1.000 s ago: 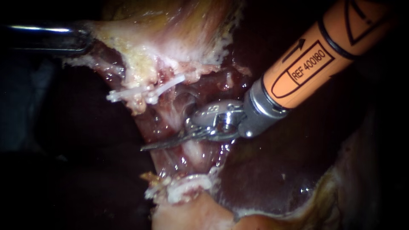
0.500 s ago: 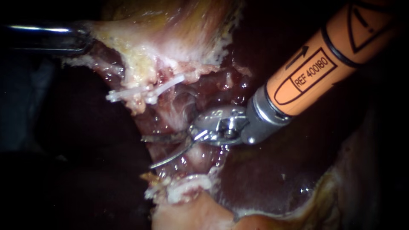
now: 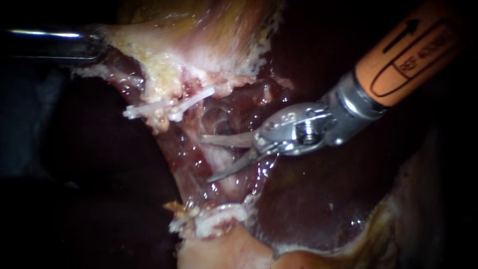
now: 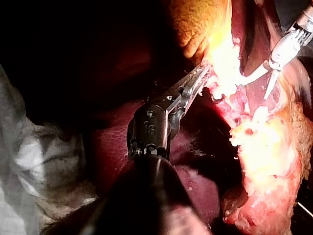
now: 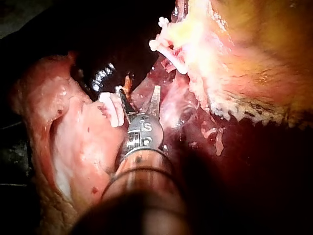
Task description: Go back from the cut right tube
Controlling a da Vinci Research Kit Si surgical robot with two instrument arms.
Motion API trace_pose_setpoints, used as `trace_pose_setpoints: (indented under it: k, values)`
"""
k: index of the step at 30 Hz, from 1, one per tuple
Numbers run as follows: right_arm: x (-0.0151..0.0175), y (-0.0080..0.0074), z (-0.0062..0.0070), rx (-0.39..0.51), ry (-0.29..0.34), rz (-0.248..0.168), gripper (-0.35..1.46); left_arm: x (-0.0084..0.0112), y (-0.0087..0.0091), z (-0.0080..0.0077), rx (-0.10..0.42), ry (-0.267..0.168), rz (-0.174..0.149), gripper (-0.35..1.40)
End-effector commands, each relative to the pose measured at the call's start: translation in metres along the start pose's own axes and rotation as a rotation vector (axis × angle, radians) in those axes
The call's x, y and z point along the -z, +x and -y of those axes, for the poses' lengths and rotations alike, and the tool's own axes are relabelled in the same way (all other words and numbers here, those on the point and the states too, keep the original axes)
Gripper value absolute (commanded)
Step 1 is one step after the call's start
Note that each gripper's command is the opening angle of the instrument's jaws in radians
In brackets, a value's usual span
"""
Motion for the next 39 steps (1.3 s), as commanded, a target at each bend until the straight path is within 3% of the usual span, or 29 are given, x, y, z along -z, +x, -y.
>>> trace_pose_setpoints:
  k: [1, 7, 14, 21, 31, 39]
  values:
    - [0.0009, -0.0002, 0.0002, 0.014, -0.01, 0.01, 1.45, 0.0, -0.0001, 0.0, 0.0, 0.0, 0.0, -0.35]
    - [0.0051, -0.0011, 0.0013, 0.028, -0.05, 0.08, 1.45, 0.0, -0.0001, 0.0001, 0.0, 0.0, 0.0, -0.35]
    - [0.0088, -0.0013, 0.0011, 0.032, -0.098, 0.096, 1.45, 0.0, -0.0001, 0.0001, 0.005, 0.0, 0.0, -0.35]
    - [0.0102, -0.0014, 0.0008, 0.025, -0.132, 0.108, 1.45, -0.0003, -0.0003, 0.0001, 0.004, 0.002, -0.001, -0.35]
    - [0.0102, -0.0015, 0.0008, 0.029, -0.131, 0.108, 1.45, -0.0028, -0.0014, 0.0012, 0.008, 0.01, -0.01, -0.35]
    - [0.0102, -0.0015, 0.0008, 0.029, -0.131, 0.108, 1.45, -0.0066, -0.0029, 0.002, 0.008, 0.005, 0.008, -0.35]
